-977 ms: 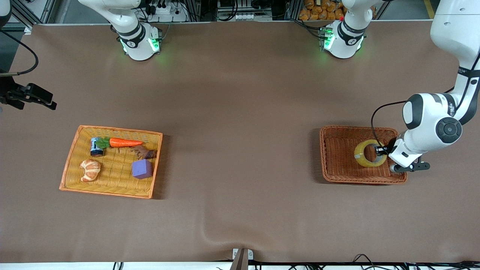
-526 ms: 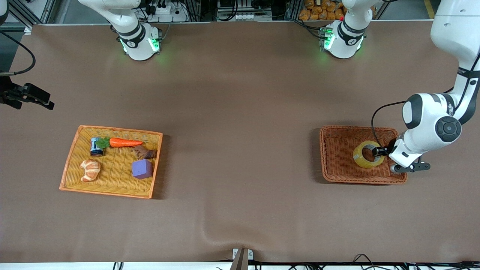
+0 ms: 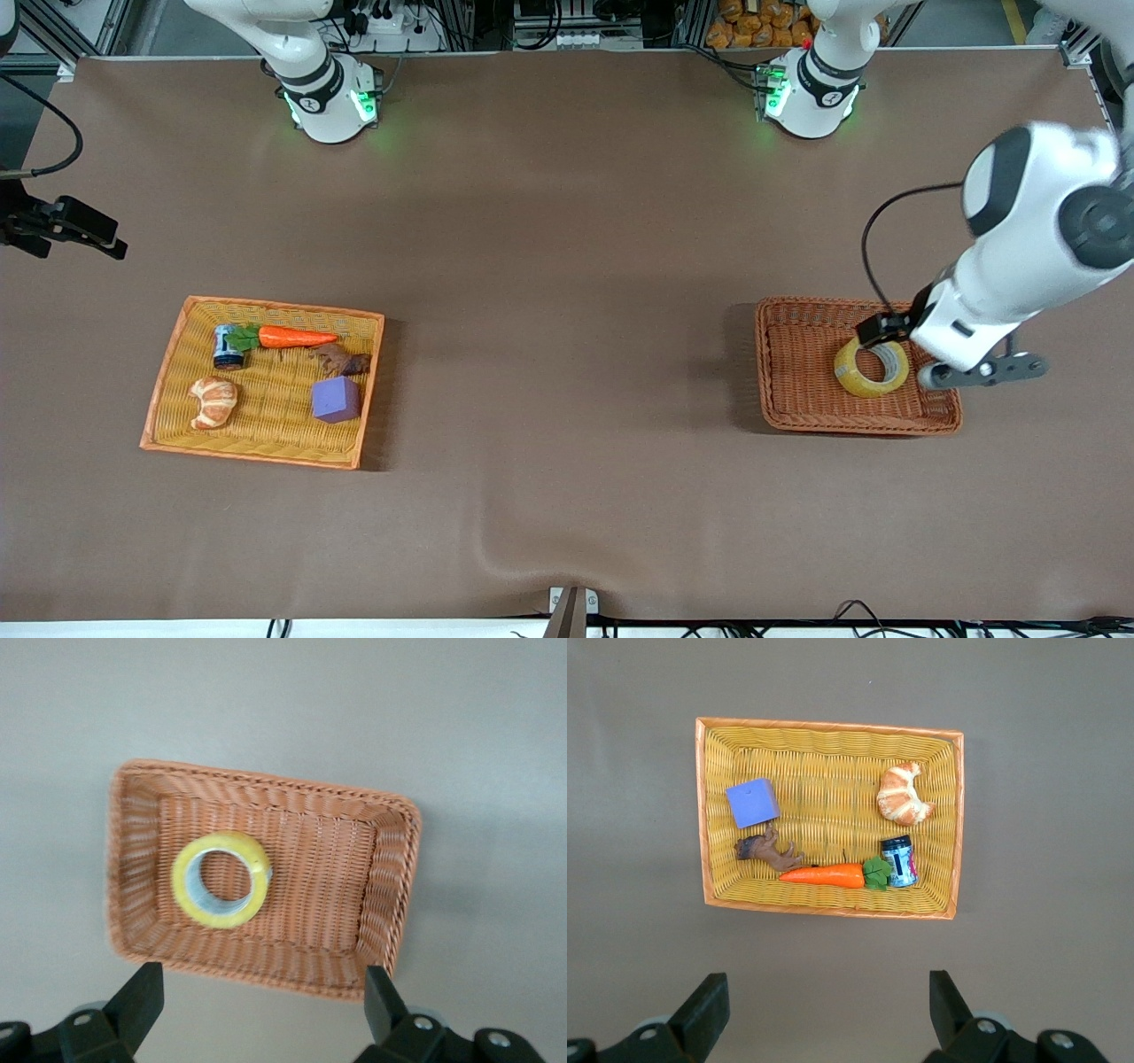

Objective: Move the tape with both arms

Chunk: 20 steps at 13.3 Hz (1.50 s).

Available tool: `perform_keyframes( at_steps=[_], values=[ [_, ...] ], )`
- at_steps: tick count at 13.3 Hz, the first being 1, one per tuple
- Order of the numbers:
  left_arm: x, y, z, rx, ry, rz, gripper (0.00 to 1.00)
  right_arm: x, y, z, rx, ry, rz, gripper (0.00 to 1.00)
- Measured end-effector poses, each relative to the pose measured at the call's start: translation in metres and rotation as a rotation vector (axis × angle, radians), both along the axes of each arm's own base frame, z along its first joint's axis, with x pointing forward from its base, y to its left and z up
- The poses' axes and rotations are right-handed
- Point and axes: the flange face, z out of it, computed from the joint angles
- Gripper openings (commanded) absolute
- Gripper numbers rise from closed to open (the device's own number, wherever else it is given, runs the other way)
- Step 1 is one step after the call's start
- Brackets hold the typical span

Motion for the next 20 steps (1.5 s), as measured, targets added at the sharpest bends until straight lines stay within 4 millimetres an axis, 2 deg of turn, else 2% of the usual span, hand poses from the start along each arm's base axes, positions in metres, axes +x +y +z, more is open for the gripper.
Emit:
perform_keyframes(
  at_steps=[2,4,8,10,14,15,20],
  values=[
    [-0.010,0.006,0.050,0.022,-0.053,-0.010,1.00,0.000,0.000,0.000,0.000,0.001,0.000,1.00],
    [-0.027,0.007,0.085,0.049,-0.080,-0.038,1.00,0.000,0.000,0.000,0.000,0.001,0.000,1.00],
    [-0.050,0.006,0.119,0.078,-0.069,-0.068,1.00,0.000,0.000,0.000,0.000,0.001,0.000,1.00],
    [-0.054,0.013,0.128,0.065,-0.069,-0.074,1.00,0.000,0.000,0.000,0.000,0.001,0.000,1.00],
    [-0.055,0.057,0.130,-0.003,-0.032,-0.131,1.00,0.000,0.000,0.000,0.000,0.001,0.000,1.00],
    [-0.057,0.063,0.129,-0.008,-0.028,-0.138,1.00,0.000,0.000,0.000,0.000,0.001,0.000,1.00],
    [-0.074,0.055,0.132,-0.004,-0.024,-0.159,1.00,0.000,0.000,0.000,0.000,0.001,0.001,1.00]
  ],
)
